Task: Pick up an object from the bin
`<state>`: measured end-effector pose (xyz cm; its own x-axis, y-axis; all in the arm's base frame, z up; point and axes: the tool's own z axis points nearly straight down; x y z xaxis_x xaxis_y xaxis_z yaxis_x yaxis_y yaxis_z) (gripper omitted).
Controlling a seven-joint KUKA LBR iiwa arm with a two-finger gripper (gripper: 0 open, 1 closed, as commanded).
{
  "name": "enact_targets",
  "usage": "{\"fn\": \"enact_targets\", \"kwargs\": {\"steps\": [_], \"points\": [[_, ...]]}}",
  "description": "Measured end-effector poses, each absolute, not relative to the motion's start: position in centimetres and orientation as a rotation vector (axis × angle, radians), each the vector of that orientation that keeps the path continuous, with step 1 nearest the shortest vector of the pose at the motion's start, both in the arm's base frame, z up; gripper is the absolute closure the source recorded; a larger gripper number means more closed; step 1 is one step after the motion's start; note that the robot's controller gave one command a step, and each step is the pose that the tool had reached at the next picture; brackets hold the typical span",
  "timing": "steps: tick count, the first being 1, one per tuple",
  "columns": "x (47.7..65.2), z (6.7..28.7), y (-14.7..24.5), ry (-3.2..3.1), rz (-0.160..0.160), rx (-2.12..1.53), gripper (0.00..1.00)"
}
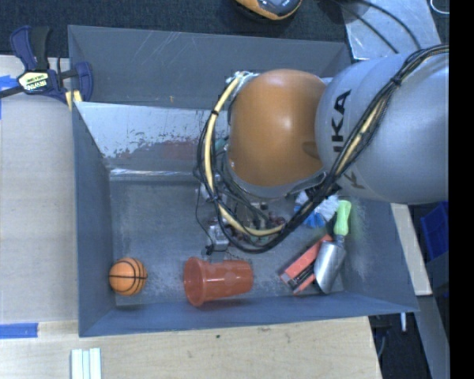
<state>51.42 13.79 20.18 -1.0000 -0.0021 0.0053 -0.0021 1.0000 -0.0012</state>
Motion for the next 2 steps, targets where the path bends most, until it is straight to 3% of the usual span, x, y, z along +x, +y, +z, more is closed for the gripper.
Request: {"fn": "enact_targets", "kwargs": {"steps": [1, 2], "points": [[51.6, 20.6, 13.7, -3.144, -0.001, -0.001, 0.00], [53.5, 11.9, 13.1, -3.145, -0.002, 0.038, 0.00]]}}
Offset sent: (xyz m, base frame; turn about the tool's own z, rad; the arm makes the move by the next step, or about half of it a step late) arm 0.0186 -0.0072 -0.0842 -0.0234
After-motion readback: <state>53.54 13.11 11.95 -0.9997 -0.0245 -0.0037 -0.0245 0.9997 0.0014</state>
